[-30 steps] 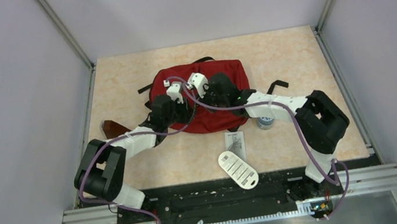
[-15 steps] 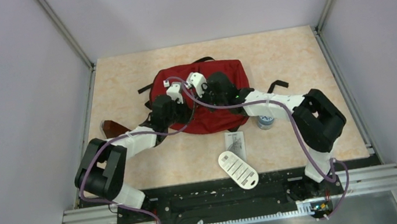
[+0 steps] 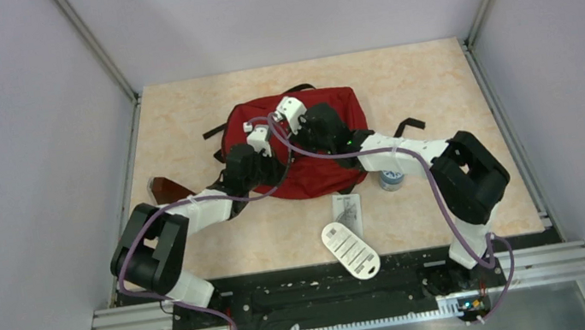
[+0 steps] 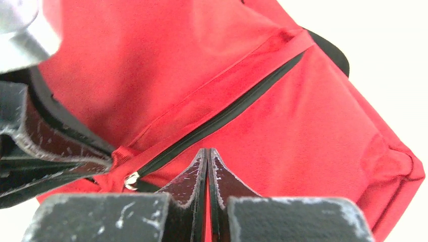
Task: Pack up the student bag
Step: Unzip the student bag at the center of the board.
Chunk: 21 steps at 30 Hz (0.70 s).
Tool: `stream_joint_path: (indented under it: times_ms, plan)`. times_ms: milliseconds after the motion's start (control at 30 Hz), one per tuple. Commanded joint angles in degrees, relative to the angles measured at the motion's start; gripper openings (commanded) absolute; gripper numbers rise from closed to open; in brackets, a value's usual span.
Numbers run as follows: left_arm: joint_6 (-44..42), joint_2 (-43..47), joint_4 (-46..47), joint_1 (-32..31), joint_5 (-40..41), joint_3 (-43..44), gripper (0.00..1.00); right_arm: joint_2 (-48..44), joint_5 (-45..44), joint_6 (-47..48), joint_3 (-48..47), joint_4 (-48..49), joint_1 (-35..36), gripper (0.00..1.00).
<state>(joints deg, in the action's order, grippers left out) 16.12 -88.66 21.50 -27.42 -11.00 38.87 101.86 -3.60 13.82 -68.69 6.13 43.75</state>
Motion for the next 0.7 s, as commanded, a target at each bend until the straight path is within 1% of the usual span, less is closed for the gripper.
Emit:
stream_joint_path:
  times_ms: [0,100,167,200,300,367,400,533,667]
  plan:
    - [0.67,1.32,4.11,-1.04,-1.71,-2.39,0.00,0.05,-4.68,1.11,-1.63,5.07,0.05,0.00]
    - [1.34,2.09,4.50,-1.13,-1.72,-3.77,0.00,-0.12,-2.08,0.17,-2.27,3.16,-0.70,0.00]
    - [1.73,2.86,4.61,-1.09,-1.12,-4.59,0.00,-1.64,2.68,-0.86,-1.00,2.15,-1.52,0.00]
    - [1.99,3.30,4.49,-1.11,-0.70,-4.86,0.00,-2.75,5.26,-1.61,0.28,2.55,-1.94,0.02]
    - [2.87,4.34,3.82,-1.06,0.28,-5.15,0.00,-6.34,11.87,-3.14,5.68,4.35,-2.68,0.30]
    - [3.31,4.69,3.38,-1.14,0.28,-4.89,0.00,-8.18,15.78,-3.19,8.76,5.18,-2.70,0.40]
    - [3.45,4.84,3.11,-1.14,0.28,-4.75,0.00,-8.73,17.46,-3.15,9.84,5.54,-2.70,0.43]
    - [3.82,5.24,2.48,-1.14,0.22,-4.43,0.00,-8.87,19.85,-2.81,11.44,5.86,-2.70,0.48]
    - [3.83,5.67,2.06,-1.14,0.27,-4.68,0.00,-7.50,19.86,-1.59,9.86,4.99,-2.57,0.50]
